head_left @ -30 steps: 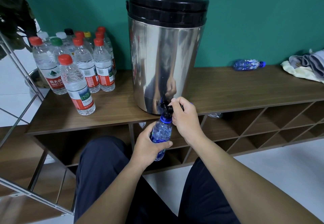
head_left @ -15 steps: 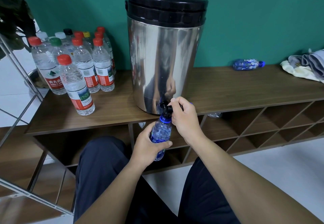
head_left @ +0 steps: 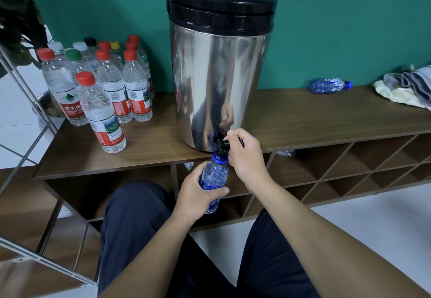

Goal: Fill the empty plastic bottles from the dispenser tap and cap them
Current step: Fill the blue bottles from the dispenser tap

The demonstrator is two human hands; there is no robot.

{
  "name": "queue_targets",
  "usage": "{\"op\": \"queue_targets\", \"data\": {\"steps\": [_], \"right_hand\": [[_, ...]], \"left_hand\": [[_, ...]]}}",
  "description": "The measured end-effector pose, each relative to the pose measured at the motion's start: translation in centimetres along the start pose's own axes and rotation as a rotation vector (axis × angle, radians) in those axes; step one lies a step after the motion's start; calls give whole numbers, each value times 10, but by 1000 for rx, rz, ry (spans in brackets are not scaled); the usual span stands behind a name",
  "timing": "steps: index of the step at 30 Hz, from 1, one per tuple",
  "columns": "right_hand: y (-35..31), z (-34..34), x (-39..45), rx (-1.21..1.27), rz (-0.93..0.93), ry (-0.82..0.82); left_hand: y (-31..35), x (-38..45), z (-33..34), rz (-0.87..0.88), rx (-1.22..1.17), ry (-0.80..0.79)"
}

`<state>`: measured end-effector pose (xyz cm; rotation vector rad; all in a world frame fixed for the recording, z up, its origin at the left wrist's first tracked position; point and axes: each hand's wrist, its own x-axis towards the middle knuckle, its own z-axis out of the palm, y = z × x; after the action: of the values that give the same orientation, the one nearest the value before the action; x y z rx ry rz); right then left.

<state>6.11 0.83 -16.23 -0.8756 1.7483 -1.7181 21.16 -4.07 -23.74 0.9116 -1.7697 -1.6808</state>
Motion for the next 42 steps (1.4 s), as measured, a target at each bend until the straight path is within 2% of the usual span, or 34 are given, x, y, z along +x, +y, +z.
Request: {"op": "queue_targets", "data": {"steps": [42], "right_hand": [[0, -1, 0, -30, -7, 4]], "left_hand": [[3, -1, 0, 1, -20, -9]]}}
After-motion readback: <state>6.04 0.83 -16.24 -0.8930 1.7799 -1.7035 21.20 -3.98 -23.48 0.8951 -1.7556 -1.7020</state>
